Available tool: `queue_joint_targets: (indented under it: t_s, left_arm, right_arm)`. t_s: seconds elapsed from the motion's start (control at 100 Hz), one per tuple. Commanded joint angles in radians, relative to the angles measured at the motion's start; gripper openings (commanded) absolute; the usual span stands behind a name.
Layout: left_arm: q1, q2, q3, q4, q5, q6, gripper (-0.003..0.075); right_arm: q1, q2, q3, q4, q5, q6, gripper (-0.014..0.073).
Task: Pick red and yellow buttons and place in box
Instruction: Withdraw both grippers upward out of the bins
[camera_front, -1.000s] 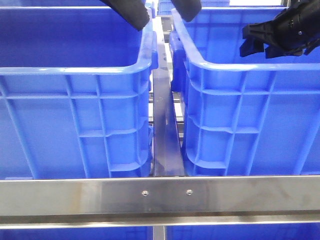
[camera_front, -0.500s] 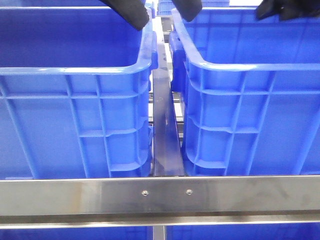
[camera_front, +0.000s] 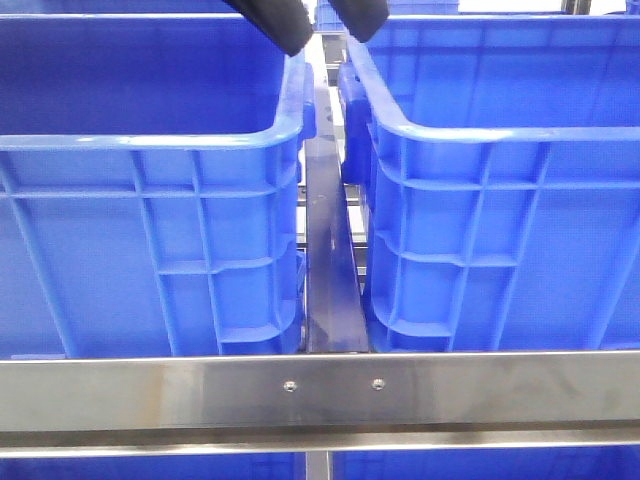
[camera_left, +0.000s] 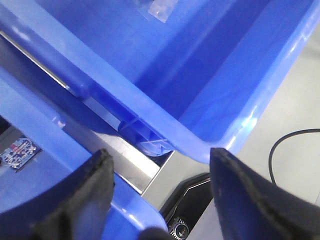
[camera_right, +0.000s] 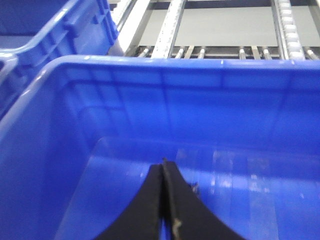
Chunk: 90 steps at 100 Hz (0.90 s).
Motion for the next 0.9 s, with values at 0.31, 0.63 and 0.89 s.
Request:
queue_joint_targets:
  t_s: [0.31, 0.63, 0.89]
  left_arm:
    - [-0.004, -0.064, -0.030, 0.025, -0.043, -0.008, 0.0387]
    - [0.203, -0.127, -0.030, 0.044, 0.022, -0.049, 0.0388]
    - [0.410, -0.114, -0.021, 0.044, 0.051, -0.055, 0.0388]
  right_arm:
    - [0.000, -0.468, 0.327, 0.050, 0.025, -0.002, -0.0063]
    - [0.000, -0.618, 0.464, 0.050, 0.010, -0.002, -0.0063]
    - [0.000, -0.618, 0.465, 0.050, 0.011, -0.002, -0.0063]
